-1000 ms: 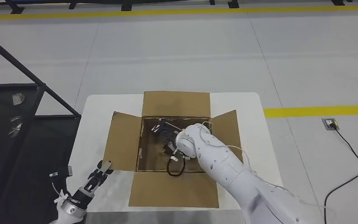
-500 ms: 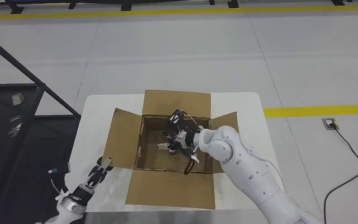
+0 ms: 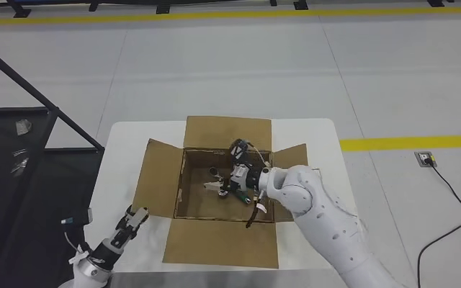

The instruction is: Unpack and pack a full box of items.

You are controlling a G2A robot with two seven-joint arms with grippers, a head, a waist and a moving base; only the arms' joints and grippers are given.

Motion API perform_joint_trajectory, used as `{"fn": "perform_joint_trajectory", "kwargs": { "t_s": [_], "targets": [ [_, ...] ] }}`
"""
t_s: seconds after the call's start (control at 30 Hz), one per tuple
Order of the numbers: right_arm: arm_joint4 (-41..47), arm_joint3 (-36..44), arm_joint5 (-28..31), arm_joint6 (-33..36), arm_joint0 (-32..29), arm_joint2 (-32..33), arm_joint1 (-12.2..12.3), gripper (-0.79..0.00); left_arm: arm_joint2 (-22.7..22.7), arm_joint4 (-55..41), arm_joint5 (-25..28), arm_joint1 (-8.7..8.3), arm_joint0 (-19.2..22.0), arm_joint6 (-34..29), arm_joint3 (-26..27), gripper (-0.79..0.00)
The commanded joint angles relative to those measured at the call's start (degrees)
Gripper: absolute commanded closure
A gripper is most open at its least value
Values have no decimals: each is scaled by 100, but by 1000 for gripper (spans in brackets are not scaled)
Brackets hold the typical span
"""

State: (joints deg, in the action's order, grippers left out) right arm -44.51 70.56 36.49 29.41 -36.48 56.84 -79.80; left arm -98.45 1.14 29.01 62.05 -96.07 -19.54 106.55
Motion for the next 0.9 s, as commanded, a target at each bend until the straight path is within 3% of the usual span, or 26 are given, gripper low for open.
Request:
{"fn": "perform_joint_trajectory", "kwargs": {
  "t_s": [0.0, 0.1, 0.4, 0.67, 0.87],
  "targets": [
    [225, 331, 322, -71, -331, 442, 125, -785, 18, 66, -43, 2, -11, -30, 146, -785],
    [809, 624, 502, -43, -766, 1073, 282, -785, 85, 190, -125, 7, 14, -60, 338, -785],
    [883, 714, 462, -154, -913, 1231, 319, -785, 450, 607, -474, 24, 265, -215, 672, -785],
    [1689, 984, 1603, -323, -1637, 2185, 584, -785, 878, 950, -809, 50, 656, -306, 579, -785],
    [2623, 1042, 1674, 29, -2015, 2803, 779, -785, 1116, 1112, -874, 63, 780, -400, 562, -785]
  ]
}}
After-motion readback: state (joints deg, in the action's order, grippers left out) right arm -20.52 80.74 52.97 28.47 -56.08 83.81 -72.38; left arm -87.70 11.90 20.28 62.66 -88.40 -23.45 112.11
